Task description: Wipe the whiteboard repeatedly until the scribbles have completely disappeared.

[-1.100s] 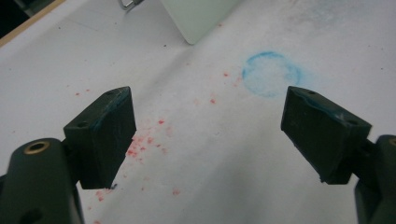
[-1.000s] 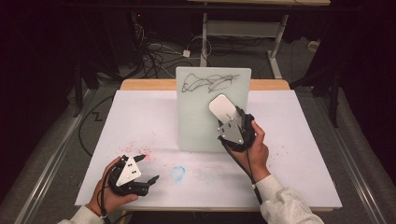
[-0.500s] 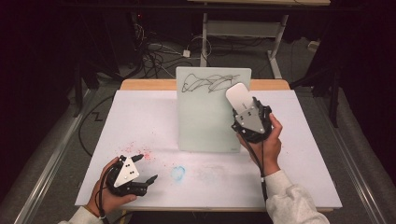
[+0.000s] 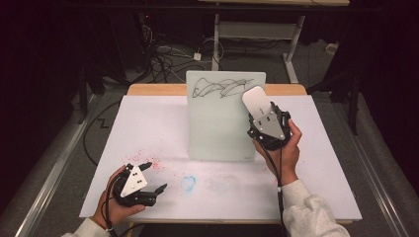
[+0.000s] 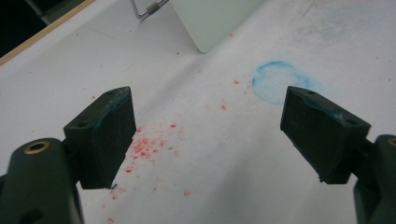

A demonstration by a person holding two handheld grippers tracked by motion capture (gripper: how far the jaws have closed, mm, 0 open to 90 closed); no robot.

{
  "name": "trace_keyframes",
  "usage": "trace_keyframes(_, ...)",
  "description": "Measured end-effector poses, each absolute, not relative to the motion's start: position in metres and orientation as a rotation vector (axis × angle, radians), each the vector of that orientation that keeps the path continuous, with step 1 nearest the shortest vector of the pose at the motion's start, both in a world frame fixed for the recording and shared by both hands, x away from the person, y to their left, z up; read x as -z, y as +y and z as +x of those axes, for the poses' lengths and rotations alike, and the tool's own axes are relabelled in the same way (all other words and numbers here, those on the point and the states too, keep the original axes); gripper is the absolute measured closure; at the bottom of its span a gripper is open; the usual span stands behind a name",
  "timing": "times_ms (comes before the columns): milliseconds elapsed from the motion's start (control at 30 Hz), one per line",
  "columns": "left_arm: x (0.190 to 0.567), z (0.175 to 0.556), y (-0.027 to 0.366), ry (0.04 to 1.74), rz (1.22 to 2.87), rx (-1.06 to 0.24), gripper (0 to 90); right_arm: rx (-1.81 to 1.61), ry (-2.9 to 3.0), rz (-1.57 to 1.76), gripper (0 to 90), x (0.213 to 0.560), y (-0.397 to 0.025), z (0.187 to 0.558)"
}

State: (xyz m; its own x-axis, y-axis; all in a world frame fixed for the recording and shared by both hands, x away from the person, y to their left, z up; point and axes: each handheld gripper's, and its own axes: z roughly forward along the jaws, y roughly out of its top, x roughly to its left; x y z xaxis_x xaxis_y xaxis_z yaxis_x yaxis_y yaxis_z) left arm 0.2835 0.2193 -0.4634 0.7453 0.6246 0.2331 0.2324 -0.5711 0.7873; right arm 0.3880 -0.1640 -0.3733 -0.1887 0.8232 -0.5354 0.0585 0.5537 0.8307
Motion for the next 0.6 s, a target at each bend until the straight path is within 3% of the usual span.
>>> trace_keyframes(400,0.464,0.281,0.22,0.638,2.162,-0.641,17.5,-0.888,1.574,0.82,31.0,0.343,-0.17,0.4)
trace_keyframes(600,0.465,0.282,0.22,0.64,2.167,-0.634,17.5,-0.862,1.611,0.756,30.9,0.352,-0.146,0.398)
